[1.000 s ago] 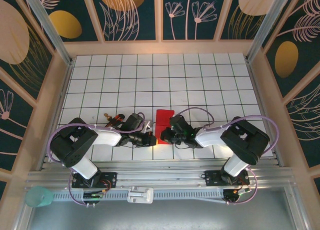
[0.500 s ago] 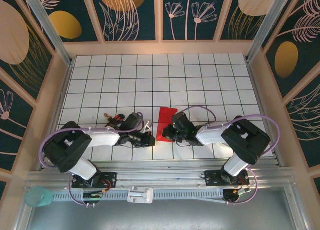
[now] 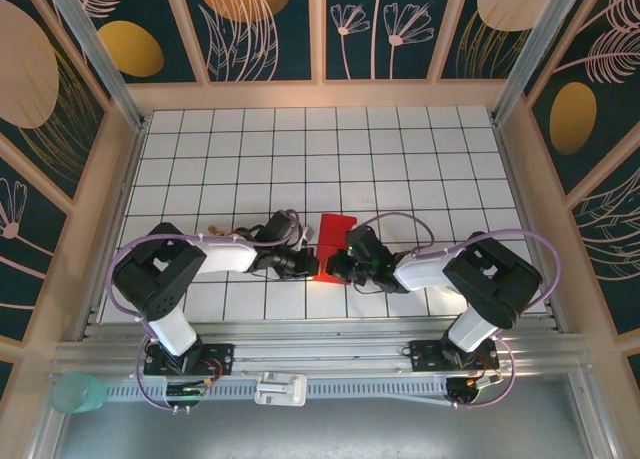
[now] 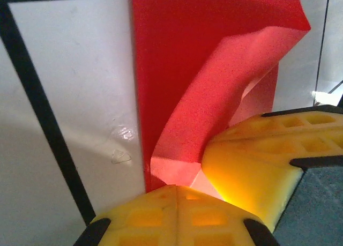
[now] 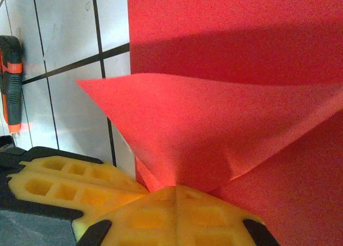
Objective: Fold a paper plane with a square sheet of paper (pick it up from the middle)
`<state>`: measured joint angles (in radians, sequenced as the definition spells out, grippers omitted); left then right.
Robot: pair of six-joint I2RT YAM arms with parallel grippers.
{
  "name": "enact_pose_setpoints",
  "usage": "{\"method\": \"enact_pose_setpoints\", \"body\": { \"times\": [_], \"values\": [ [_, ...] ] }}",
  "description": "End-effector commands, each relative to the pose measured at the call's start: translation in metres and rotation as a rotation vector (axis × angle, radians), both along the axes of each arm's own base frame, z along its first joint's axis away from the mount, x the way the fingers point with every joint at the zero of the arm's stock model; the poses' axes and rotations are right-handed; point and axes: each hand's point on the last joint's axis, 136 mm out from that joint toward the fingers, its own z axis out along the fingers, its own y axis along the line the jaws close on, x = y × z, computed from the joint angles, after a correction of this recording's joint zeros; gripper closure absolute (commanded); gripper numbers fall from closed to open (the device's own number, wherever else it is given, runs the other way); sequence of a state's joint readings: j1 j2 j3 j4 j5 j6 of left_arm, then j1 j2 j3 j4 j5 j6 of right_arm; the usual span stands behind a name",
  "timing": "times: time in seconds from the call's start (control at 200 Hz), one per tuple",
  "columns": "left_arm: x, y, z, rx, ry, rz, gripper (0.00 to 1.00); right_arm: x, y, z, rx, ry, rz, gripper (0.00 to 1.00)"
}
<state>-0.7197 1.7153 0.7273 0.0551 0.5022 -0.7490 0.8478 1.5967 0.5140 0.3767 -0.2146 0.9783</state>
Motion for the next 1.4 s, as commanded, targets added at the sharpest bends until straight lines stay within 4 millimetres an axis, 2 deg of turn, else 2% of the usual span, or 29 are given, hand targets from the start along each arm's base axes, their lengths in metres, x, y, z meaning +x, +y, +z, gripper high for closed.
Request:
{"method": "enact_pose_setpoints", "body": {
  "times": [0.0,0.31,0.47,0.741,1.126,1.186,1.216,1.396],
  "values": [
    [-0.005,0.021,-0.028,0.144,0.023,-0.019,1.00,-0.013,-0.019,-0.020,-0.075,0.061,-0.013,0.98],
    [-0.036,0.060,-0.060,0.313,0.093,-0.085,1.00,-0.001,-0.017,-0.014,-0.071,0.043,-0.022,0.98],
    [-0.049,0.068,-0.070,0.329,0.125,-0.097,1.00,0.008,-0.024,-0.013,-0.071,0.036,-0.040,0.97],
    [-0.058,0.081,-0.078,0.365,0.130,-0.111,1.00,0.022,-0.039,-0.012,-0.075,0.032,-0.069,0.97],
    [-0.060,0.084,-0.080,0.370,0.129,-0.108,1.00,0.046,-0.086,-0.023,-0.115,0.046,-0.164,0.97],
    [-0.060,0.084,-0.080,0.373,0.129,-0.108,1.00,0.044,-0.088,-0.025,-0.122,0.044,-0.155,0.97],
    [-0.060,0.084,-0.080,0.372,0.127,-0.107,1.00,0.051,-0.098,-0.026,-0.128,0.046,-0.184,0.98],
    [-0.058,0.083,-0.078,0.367,0.124,-0.102,1.00,0.064,-0.120,-0.026,-0.140,0.038,-0.225,0.98]
  ]
}}
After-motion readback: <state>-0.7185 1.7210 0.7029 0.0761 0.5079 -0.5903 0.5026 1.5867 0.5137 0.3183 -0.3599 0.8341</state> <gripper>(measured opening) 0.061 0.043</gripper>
